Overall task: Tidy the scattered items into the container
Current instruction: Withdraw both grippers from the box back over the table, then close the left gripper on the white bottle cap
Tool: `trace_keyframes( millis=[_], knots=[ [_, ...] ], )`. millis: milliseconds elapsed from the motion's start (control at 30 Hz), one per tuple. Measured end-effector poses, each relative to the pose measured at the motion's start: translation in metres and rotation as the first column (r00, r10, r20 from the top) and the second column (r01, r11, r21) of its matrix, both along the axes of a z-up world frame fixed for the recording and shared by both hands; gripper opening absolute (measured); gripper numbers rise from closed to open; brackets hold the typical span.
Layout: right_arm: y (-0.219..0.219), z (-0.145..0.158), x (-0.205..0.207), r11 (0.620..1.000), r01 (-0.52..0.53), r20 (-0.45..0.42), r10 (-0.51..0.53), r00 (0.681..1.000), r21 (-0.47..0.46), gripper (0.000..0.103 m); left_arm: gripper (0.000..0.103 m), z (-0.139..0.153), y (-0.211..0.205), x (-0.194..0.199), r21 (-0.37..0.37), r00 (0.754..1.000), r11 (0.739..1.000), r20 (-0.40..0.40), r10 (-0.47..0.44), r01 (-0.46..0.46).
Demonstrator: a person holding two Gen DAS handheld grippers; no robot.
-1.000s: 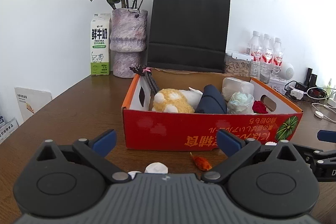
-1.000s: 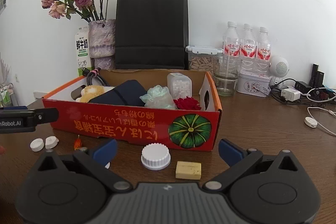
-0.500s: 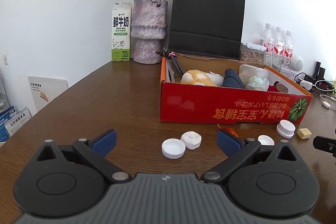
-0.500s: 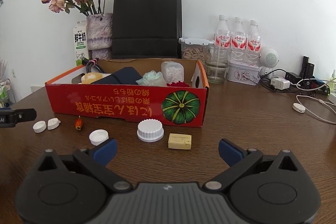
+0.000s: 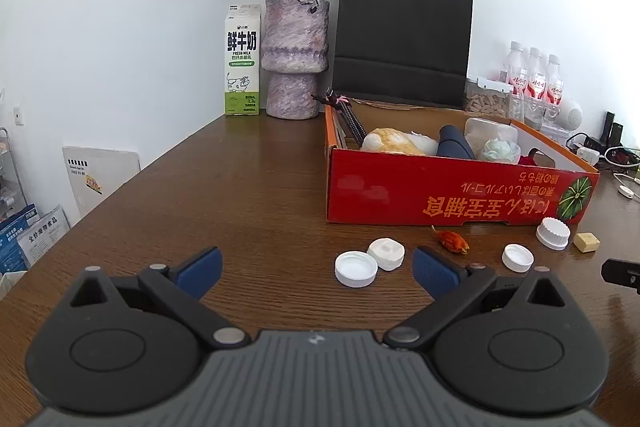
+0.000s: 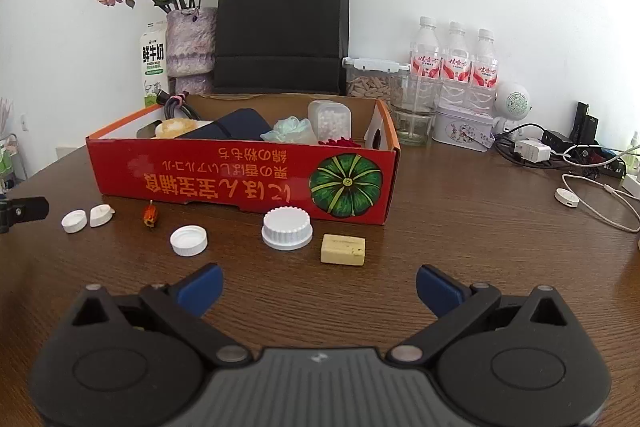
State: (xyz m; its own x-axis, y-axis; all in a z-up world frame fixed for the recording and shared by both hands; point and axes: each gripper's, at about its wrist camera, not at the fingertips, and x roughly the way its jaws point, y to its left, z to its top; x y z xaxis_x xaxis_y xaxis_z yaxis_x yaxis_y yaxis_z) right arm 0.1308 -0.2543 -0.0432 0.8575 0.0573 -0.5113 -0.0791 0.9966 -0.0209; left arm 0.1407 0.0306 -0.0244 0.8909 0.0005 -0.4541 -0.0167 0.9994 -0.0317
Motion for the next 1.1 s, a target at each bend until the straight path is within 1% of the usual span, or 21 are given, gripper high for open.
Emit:
trace_keyframes(
  millis=[233,467,533,600,633,667,700,733,767,800,833,867,900,1100],
  knots=[
    [-0.001,-0.001,0.001,1.0,0.009,-0.014,-0.009,1.0,0.001,0.103,0.103,-0.001,-0.005,0.0,0.02,1.0,1.0,-0.012,-0.011,0.011],
    [0.002,-0.003,0.005,1.0,0.003,-0.037,-0.004,0.999,-0.019,0.103,0.103,-0.003,-0.004,0.003,0.016,0.999,1.0,-0.03,-0.016,0.017],
    [0.003,-0.004,0.007,1.0,0.009,-0.052,-0.01,0.999,-0.023,0.103,0.103,-0.004,-0.005,0.005,0.019,0.999,1.0,-0.048,-0.015,0.016],
    [0.001,-0.006,0.009,1.0,0.015,-0.066,-0.016,0.998,-0.019,0.103,0.103,-0.007,-0.005,0.011,0.019,0.996,1.0,-0.083,-0.018,0.02],
    [0.0,-0.006,0.01,1.0,0.017,-0.073,-0.018,0.997,-0.014,0.103,0.099,-0.008,-0.005,0.014,0.018,0.994,1.0,-0.104,-0.023,0.025],
    [-0.001,-0.007,0.011,1.0,0.021,-0.079,-0.021,0.997,-0.01,0.103,0.093,-0.01,-0.005,0.018,0.015,0.991,0.999,-0.129,-0.029,0.031],
    [-0.002,-0.008,0.012,1.0,0.025,-0.085,-0.026,0.996,-0.006,0.103,0.089,-0.012,-0.005,0.021,0.012,0.989,0.999,-0.145,-0.029,0.031],
    [-0.003,-0.009,0.013,1.0,0.029,-0.091,-0.029,0.995,-0.003,0.103,0.081,-0.014,-0.005,0.025,0.006,0.987,1.0,-0.16,-0.027,0.028],
    [-0.004,-0.009,0.014,1.0,0.031,-0.098,-0.031,0.995,0.0,0.103,0.077,-0.014,-0.004,0.029,-0.001,0.986,1.0,-0.167,-0.028,0.028],
    [-0.004,-0.01,0.015,0.999,0.033,-0.104,-0.033,0.994,0.002,0.103,0.076,-0.015,-0.004,0.033,-0.01,0.985,1.0,-0.172,-0.026,0.025],
    [-0.004,-0.01,0.015,0.999,0.036,-0.11,-0.035,0.993,0.003,0.103,0.074,-0.016,-0.002,0.037,-0.025,0.985,0.999,-0.169,-0.03,0.026],
    [-0.005,-0.011,0.016,0.999,0.038,-0.114,-0.037,0.993,0.003,0.103,0.068,-0.015,-0.002,0.039,-0.037,0.986,0.999,-0.163,-0.04,0.035],
    [-0.005,-0.011,0.016,0.999,0.039,-0.118,-0.039,0.992,0.003,0.103,0.067,-0.016,-0.002,0.04,-0.043,0.985,0.998,-0.163,-0.052,0.045],
    [-0.006,-0.015,0.024,0.999,0.049,-0.157,-0.046,0.987,0.015,0.103,0.045,-0.016,-0.012,0.044,0.004,0.984,0.998,-0.168,-0.067,0.069]
  ],
)
